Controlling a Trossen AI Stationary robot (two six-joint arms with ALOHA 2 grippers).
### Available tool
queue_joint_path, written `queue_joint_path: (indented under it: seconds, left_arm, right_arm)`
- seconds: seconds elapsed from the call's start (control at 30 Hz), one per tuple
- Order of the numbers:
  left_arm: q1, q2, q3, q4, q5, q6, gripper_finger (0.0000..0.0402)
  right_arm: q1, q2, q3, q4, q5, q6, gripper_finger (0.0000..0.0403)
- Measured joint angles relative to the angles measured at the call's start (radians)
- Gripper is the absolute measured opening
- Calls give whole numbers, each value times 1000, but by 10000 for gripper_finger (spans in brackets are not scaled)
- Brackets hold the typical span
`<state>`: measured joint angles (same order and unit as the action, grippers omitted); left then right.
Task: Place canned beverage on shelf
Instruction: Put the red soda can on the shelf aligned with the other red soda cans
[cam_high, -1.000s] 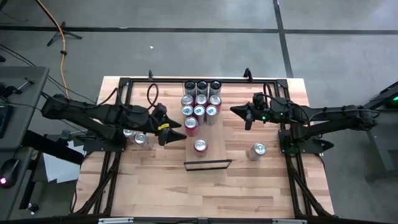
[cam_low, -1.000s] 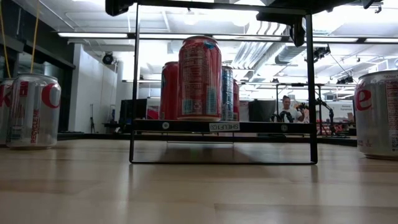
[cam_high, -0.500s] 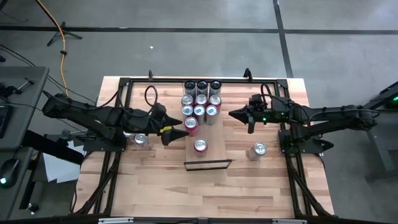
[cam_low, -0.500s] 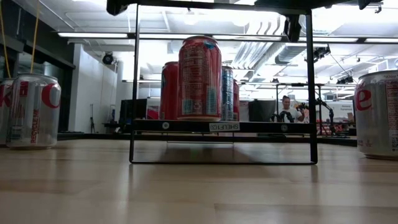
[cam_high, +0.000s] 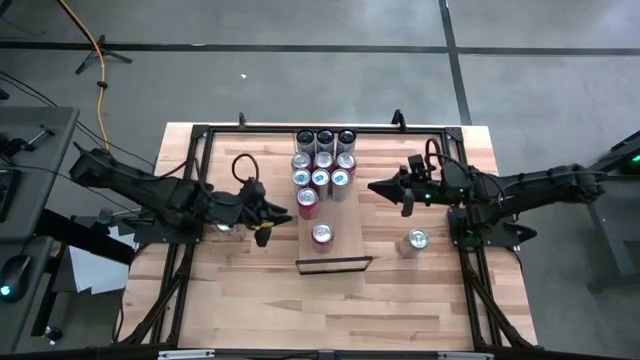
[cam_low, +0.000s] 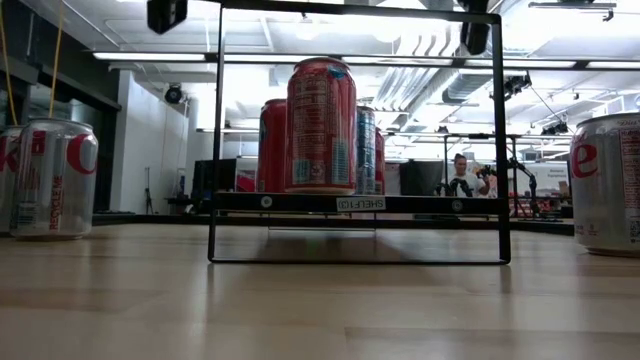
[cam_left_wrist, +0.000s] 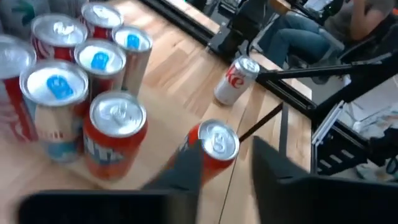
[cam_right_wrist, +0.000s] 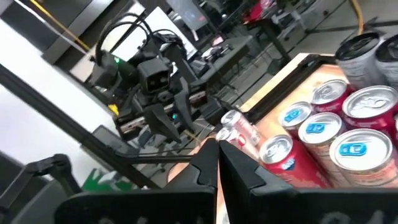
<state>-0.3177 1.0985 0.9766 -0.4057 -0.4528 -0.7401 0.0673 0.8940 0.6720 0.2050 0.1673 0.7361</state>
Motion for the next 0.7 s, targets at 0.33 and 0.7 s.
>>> queue_joint_path:
  seconds: [0.33,0.7]
  left_arm:
    - [-20,-5,-300,406,73,-392,2]
    - [-49,105,-361,551,55,-698,0]
  right_arm:
    - [100,79,0,-6,80,59,0]
    - [145,177,0,-4,62,75,0]
